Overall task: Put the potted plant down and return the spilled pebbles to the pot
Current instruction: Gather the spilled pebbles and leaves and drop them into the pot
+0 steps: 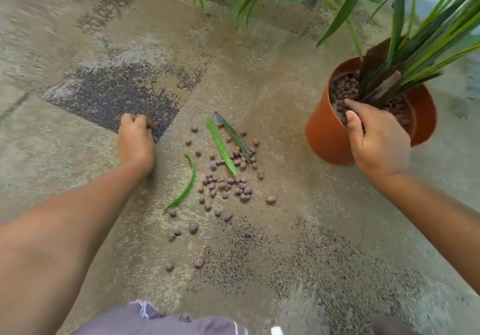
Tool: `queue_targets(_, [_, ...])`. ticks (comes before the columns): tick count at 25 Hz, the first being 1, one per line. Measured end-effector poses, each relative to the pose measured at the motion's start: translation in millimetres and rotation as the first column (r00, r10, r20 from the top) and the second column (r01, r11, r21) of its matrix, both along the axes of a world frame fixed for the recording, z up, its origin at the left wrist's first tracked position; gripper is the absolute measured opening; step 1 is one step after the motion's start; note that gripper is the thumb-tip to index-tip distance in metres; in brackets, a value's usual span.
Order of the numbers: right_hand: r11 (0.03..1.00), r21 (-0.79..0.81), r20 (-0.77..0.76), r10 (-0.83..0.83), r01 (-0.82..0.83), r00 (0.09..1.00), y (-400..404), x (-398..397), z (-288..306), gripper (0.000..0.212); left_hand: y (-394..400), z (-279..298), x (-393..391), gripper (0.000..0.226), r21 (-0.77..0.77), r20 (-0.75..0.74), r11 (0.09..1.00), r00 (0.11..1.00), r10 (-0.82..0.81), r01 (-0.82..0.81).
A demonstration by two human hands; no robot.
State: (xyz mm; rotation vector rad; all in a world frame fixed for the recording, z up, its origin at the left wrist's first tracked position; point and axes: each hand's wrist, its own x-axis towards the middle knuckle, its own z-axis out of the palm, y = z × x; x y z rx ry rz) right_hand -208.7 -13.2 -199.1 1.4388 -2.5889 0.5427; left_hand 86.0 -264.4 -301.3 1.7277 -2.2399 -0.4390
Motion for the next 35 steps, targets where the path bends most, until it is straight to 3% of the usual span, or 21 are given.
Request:
queue_targets(3, [0.998, 0.052, -0.003, -0.019, 0.019, 1.0, 1.3, 1.8, 2.2, 0.045, 11.7, 9.4, -15.9, 0.017, 0.133, -0.175, 0.987, 0.978, 0.109, -0.086])
queue_targets(6, [0.997, 0.074, -0.038, 0.001, 0.002, 0.999, 1.0, 4.2, 0.5, 0.047, 15.6, 13.4, -33.7, 0.023, 0.195, -0.225, 0.98, 0.974, 0.006, 0.039])
queue_targets(8, [0.999, 0.033, -0.04, -0.028, 0.03, 0.999, -0.6, 3.4, -1.2, 0.045, 11.3, 16.3, -46.4, 0.027, 0.227, -0.222, 0.966, 0.972, -0.072, 0.123])
queue_targets(13, [0.996, -0.034, -0.11, -0.086, 0.082, 0.99, -0.4, 2.7, -11.7, 0.041, 4.4, 9.2, -60.1, 0.011, 0.305, -0.145, 0.917, 0.964, -0.222, 0.257])
queue_targets(17, [0.983, -0.1, 0.039, -0.151, 0.154, 0.988, -4.1, 11.8, -1.3, 0.037, -5.4, 9.4, -57.9, 0.002, 0.329, -0.13, 0.884, 0.943, -0.306, 0.332])
queue_targets(20, [0.963, -0.266, 0.08, 0.069, -0.046, 0.994, -22.2, 57.3, 5.2, 0.029, -4.1, 7.9, -60.2, 0.008, 0.286, -0.059, 0.89, 0.934, -0.354, 0.355])
queue_targets(21, [0.954, -0.256, 0.084, 0.183, -0.156, 0.98, -35.1, 75.9, 0.6, 0.026, -2.1, 6.9, -61.6, 0.01, 0.278, -0.062, 0.895, 0.937, -0.345, 0.348])
queue_targets(23, [0.945, -0.09, 0.189, 0.327, -0.315, 0.926, -67.3, 105.5, -19.1, 0.026, -0.8, 4.3, -63.2, 0.011, 0.286, -0.115, 0.902, 0.946, -0.303, 0.323])
queue_targets(27, [0.86, 0.331, 0.407, 0.241, -0.388, 0.881, -132.5, 118.5, -68.3, 0.055, -3.0, -4.3, -54.7, 0.012, 0.278, -0.209, 0.912, 0.946, -0.248, 0.301])
queue_targets(30, [0.785, 0.488, 0.361, 0.217, -0.382, 0.907, -160.9, 117.5, -88.2, 0.068, 11.7, -1.8, -42.7, 0.011, 0.158, -0.205, 0.943, 0.944, -0.258, 0.292])
queue_targets(32, [0.793, 0.488, 0.237, 0.282, -0.365, 0.93, -166.7, 122.4, -97.5, 0.059, 19.7, -3.5, -30.2, 0.01, 0.119, -0.226, 0.953, 0.942, -0.247, 0.279])
queue_targets(35, [0.861, 0.338, 0.161, 0.345, -0.379, 0.925, -161.6, 135.3, -100.9, 0.036, 35.7, 0.4, -11.8, 0.015, 0.119, -0.262, 0.927, 0.912, -0.316, 0.355])
